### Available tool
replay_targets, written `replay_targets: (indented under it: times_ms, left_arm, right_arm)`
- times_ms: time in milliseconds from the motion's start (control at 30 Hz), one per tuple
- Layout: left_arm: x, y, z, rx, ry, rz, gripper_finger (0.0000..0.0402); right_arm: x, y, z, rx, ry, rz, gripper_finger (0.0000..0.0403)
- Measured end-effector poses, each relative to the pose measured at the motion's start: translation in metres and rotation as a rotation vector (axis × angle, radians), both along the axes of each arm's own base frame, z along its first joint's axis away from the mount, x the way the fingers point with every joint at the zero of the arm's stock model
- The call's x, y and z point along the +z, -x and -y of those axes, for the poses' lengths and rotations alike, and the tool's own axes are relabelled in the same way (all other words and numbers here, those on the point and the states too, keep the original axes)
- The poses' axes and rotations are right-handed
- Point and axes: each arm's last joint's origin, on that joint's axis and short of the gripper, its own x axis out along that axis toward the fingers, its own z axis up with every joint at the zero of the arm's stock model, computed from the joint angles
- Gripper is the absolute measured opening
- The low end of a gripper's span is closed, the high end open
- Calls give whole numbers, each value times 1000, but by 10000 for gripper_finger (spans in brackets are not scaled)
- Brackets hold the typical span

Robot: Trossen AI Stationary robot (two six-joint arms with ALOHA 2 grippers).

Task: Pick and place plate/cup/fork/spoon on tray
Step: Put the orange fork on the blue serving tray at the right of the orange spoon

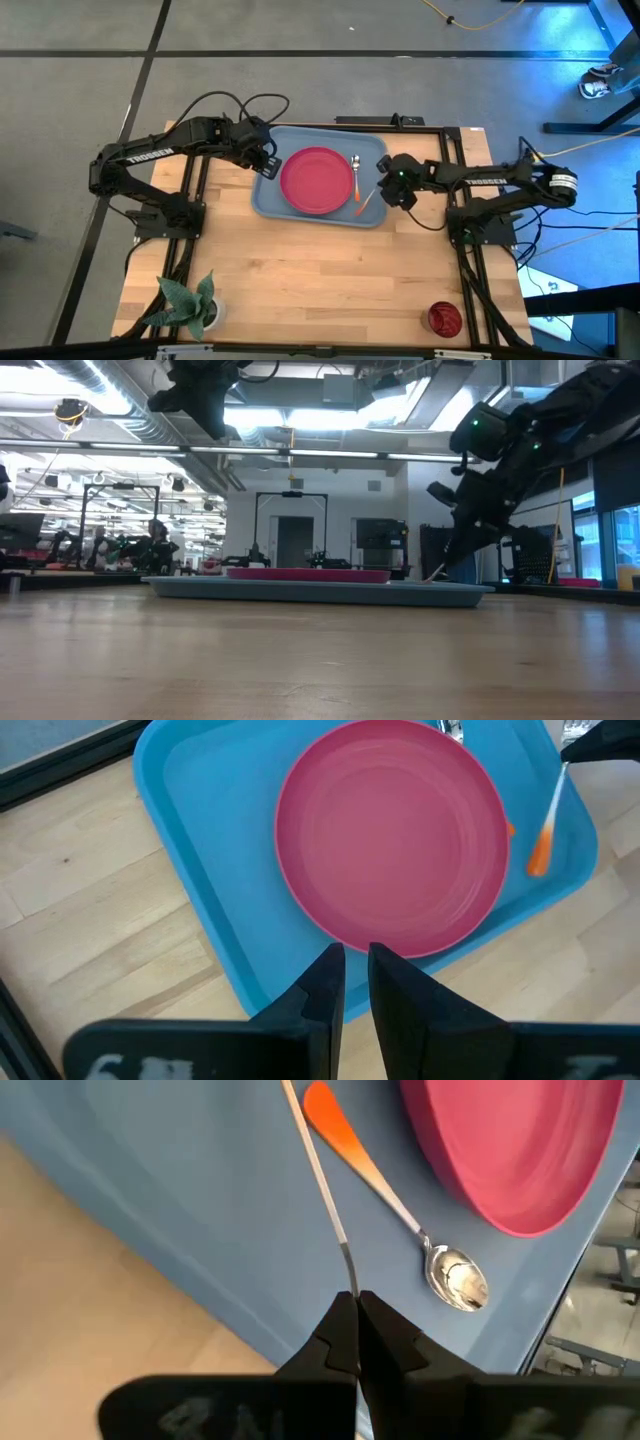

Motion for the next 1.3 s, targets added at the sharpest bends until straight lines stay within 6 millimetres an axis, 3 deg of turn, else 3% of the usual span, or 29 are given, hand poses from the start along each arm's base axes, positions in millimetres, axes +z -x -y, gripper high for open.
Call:
replay_targets:
  times_ms: [633, 933, 1300]
  left_arm:
    - [0, 0, 0, -29, -14, -10, 41]
    - [0, 0, 0, -29, -14, -10, 41]
    - [0, 0, 0, -29, -14, -10, 41]
  right_arm:
    - [-34, -14, 7, -13, 17, -93, 4]
    - [-34, -17, 6, -31, -68, -35, 22]
    - [-32, -17, 7, -64, -20, -32, 23]
